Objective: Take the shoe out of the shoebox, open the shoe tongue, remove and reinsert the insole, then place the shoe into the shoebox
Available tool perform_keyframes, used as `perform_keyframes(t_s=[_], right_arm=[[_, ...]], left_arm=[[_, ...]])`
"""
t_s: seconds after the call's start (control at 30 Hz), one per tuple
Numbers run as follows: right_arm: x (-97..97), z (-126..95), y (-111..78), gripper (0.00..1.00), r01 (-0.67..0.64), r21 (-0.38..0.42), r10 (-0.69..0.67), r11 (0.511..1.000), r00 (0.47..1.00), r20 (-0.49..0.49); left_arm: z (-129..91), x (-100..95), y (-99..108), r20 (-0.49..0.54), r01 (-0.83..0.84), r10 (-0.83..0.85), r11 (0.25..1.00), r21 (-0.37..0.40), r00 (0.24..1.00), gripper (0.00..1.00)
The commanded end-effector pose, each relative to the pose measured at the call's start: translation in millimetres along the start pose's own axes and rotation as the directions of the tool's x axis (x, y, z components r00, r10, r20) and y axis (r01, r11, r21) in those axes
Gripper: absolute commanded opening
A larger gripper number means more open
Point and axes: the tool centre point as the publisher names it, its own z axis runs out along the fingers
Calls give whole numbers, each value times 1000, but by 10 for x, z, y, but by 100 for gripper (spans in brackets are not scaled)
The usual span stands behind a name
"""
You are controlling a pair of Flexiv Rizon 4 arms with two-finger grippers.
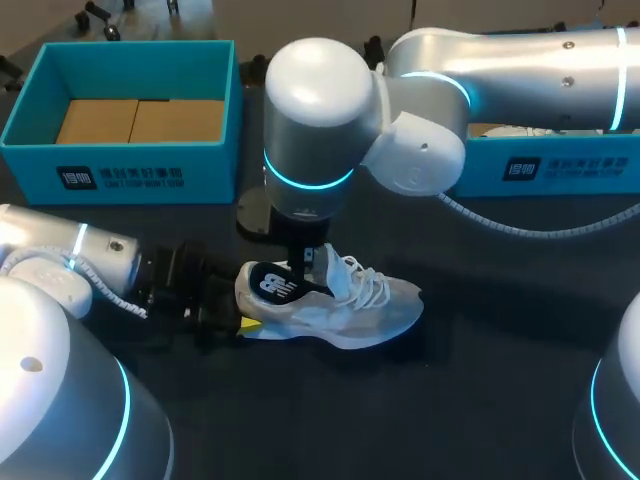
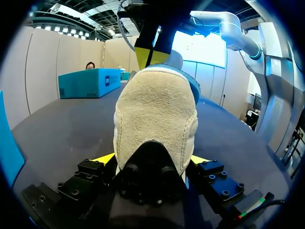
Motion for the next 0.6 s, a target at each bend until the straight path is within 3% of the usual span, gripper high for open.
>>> perform_keyframes(t_s=[0.03, 0.27, 0.6], right_arm=[[23, -10, -13, 33, -5, -10, 5, 1000, 1000, -20], [60, -62, 41, 45, 17, -57, -20, 998, 999, -43], [-22, -6, 101, 45, 65, -179, -77, 982, 995, -63]], left_arm=[[-3, -20, 17, -1, 1, -1, 1000, -3, 1000, 0], [-3, -20, 17, -1, 1, -1, 1000, -3, 1000, 0], [-3, -20, 17, -1, 1, -1, 1000, -3, 1000, 0]])
